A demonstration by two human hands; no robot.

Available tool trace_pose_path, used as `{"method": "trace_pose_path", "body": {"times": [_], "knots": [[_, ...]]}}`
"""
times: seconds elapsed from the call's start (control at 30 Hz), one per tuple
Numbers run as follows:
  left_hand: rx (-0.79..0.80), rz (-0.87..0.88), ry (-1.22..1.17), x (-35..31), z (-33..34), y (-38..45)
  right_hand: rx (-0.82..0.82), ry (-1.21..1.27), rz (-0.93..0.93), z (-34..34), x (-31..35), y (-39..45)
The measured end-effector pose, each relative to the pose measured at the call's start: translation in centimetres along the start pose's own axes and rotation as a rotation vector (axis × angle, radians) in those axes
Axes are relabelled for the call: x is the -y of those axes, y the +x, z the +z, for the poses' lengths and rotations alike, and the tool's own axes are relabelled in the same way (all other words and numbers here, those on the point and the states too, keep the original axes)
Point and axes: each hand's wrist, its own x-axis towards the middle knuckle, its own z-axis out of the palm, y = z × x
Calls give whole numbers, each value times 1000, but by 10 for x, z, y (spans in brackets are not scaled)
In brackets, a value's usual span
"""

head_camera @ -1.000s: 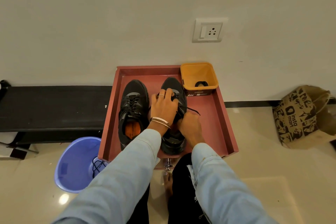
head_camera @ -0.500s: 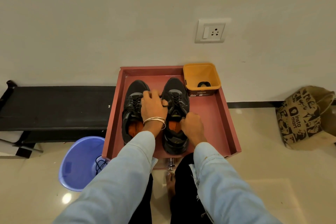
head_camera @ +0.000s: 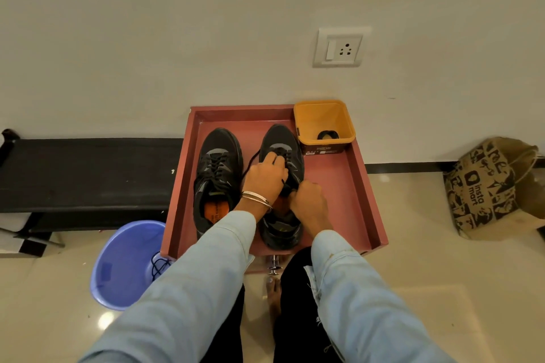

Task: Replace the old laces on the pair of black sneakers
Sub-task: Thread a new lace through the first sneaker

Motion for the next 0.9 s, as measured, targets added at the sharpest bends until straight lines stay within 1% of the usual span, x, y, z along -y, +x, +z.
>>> {"method": "trace_pose_path", "body": {"times": [0.13, 0.2, 0.27, 0.33, 0.37, 0.4, 0.47, 0.57, 0.7, 0.73, 0.77, 0.8, 0.87, 0.9], "knots": [[-44, -276, -284, -3, 0, -5, 19, 1, 5, 1, 1, 0], [-81, -341, -428, -5, 0, -8, 23, 5, 2, 1, 2, 0], [-154, -421, -526, -4, -3, -11, 22, 7, 11, 0, 3, 0], [-238, -599, -577, 4, -13, -8, 30, 4, 26, -2, 4, -1], [-229, -668, -565, 10, -16, -5, 35, -1, 30, -3, 4, -1], [-180, -699, -518, 16, -20, -4, 41, -8, 34, -3, 4, -1], [-79, -709, -405, 27, -27, -2, 50, -19, 33, -4, 4, -1], [56, -735, -316, 26, -48, -1, 80, -26, 15, -9, 3, -3], [422, -673, -58, 24, -83, 16, 251, -70, -70, -21, 2, 0], [474, -653, -11, 25, -90, 19, 296, -57, -72, -28, 3, 1], [484, -637, 17, 24, -97, 22, 309, -46, -80, -35, 5, 3], [454, -622, 45, 24, -102, 23, 280, -43, -99, -42, 8, 4], [296, -526, 123, 20, -107, 21, 112, -66, -188, -54, 18, 6], [234, -457, 114, 15, -106, 20, 25, -82, -251, -57, 24, 8]]}}
